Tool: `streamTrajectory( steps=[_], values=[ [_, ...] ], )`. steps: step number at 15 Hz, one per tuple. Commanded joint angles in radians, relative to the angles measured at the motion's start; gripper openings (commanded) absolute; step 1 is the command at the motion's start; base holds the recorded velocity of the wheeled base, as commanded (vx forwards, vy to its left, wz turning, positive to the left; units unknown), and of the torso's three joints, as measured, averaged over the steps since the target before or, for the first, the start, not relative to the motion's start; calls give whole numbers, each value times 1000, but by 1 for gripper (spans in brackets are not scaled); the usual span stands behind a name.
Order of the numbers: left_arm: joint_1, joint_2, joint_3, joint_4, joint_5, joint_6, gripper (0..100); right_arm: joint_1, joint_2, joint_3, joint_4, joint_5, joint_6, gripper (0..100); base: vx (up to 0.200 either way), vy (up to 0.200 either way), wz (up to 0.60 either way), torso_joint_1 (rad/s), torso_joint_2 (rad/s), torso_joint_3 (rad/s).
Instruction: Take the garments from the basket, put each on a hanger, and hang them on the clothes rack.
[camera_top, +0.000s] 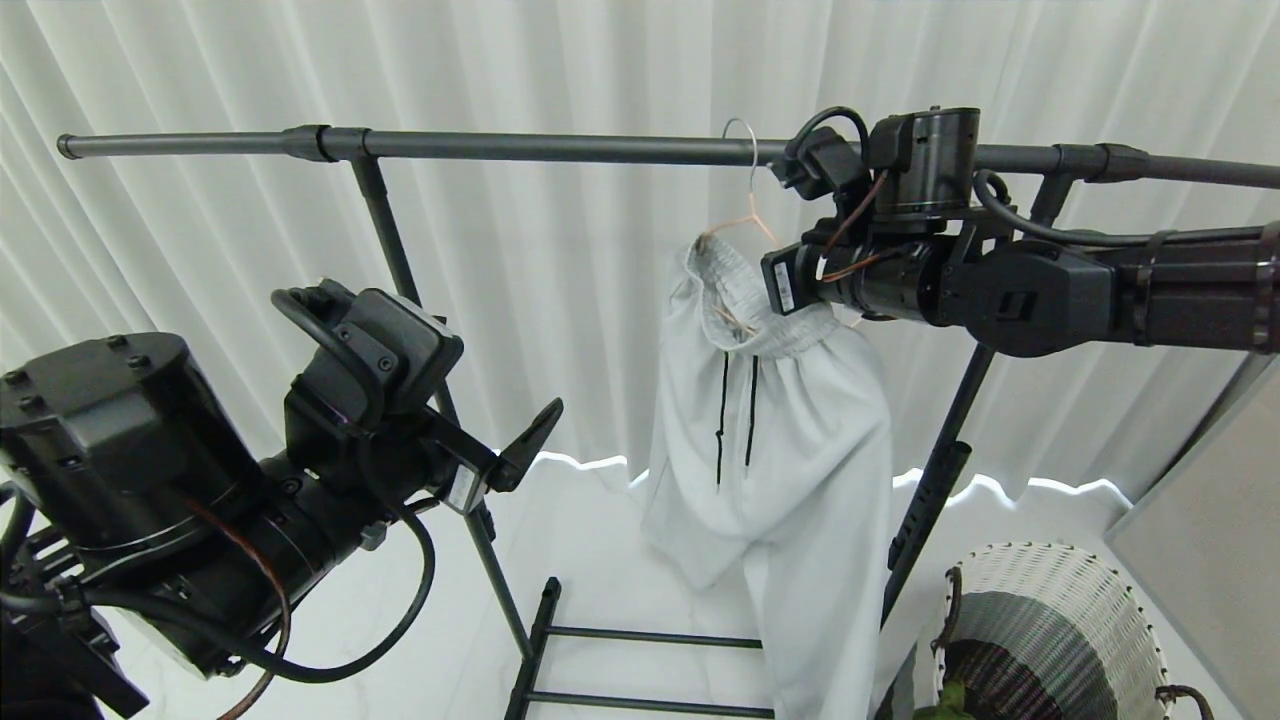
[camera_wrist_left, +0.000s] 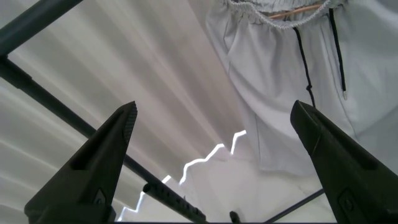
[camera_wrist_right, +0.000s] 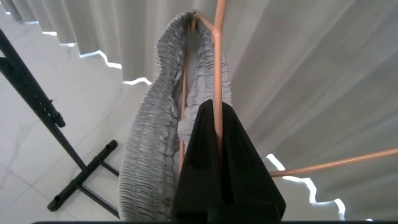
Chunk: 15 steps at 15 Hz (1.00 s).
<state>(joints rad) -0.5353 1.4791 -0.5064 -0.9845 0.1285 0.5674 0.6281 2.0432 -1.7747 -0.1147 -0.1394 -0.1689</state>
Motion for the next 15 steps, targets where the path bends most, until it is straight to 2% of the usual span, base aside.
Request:
streamTrajectory(
  steps=[1,4,5,10,12,15],
  values=[
    [0,0,0,0,0,0,100,1,0,0,0,-6,0,0,0,0,0,0,0,0],
    [0,0,0,0,0,0,100,-1,0,0,0,-20,2,0,0,0,0,0,0,0],
    [0,0,0,0,0,0,100,-1,2,0,-3,-20,9,100,0,0,0,0,0,0],
    [0,0,2,0,0,0,100,2,-3,11,-89,-23,39,100,0,0,0,0,0,0],
    [1,-3,16,0,2,0,100,15,-41,23,-102,-23,71,100,0,0,0,0,0,0],
    [3,-8,23,-2,2,-1,100,15,-144,90,-103,-25,71,100,0,0,0,0,0,0]
  ],
)
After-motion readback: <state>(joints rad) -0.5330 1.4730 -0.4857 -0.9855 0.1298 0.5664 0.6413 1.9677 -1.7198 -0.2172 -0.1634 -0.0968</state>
